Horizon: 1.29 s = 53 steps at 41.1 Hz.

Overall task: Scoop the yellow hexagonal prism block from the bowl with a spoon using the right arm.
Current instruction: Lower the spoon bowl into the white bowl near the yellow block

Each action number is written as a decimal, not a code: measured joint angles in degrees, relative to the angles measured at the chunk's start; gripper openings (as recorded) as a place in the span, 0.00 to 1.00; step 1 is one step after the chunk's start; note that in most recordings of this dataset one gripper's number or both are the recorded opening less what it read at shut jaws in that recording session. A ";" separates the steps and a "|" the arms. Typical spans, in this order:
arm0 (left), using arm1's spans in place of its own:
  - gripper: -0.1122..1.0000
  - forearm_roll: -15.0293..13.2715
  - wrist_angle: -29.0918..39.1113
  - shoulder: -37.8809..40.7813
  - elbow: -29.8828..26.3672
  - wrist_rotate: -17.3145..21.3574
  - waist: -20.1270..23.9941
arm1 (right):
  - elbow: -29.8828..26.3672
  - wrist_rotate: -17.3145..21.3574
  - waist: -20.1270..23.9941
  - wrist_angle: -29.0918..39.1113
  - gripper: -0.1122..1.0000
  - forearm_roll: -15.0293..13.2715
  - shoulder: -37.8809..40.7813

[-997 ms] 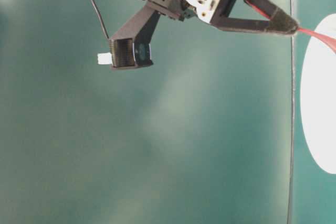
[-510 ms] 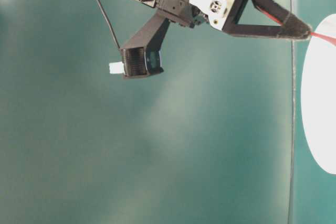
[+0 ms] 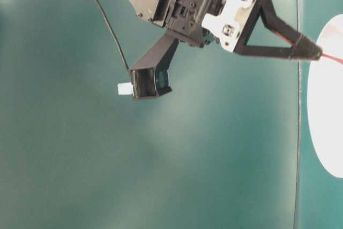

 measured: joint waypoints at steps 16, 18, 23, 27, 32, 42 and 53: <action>0.14 0.00 0.00 -0.26 0.00 0.00 0.00 | -0.62 0.09 0.53 -4.39 0.32 0.00 0.53; 0.14 0.00 0.09 -0.35 0.00 0.00 0.00 | -0.62 0.18 0.79 -4.92 0.32 0.00 0.53; 0.14 0.00 0.00 -0.35 0.00 0.00 0.00 | -0.62 0.26 1.49 -6.15 0.32 0.00 0.62; 0.14 0.09 0.09 -0.35 0.00 0.00 0.00 | -0.62 0.26 1.93 -7.47 0.32 0.00 0.53; 0.14 0.00 0.09 -0.35 0.00 0.09 0.00 | -0.62 0.53 2.37 -8.61 0.32 0.00 0.53; 0.14 0.00 0.00 -0.35 0.00 -0.09 0.00 | -0.62 0.53 2.20 -10.72 0.32 -0.18 0.53; 0.14 0.09 0.00 -0.35 0.00 0.00 0.00 | -0.53 0.97 2.29 -11.78 0.32 -0.26 0.26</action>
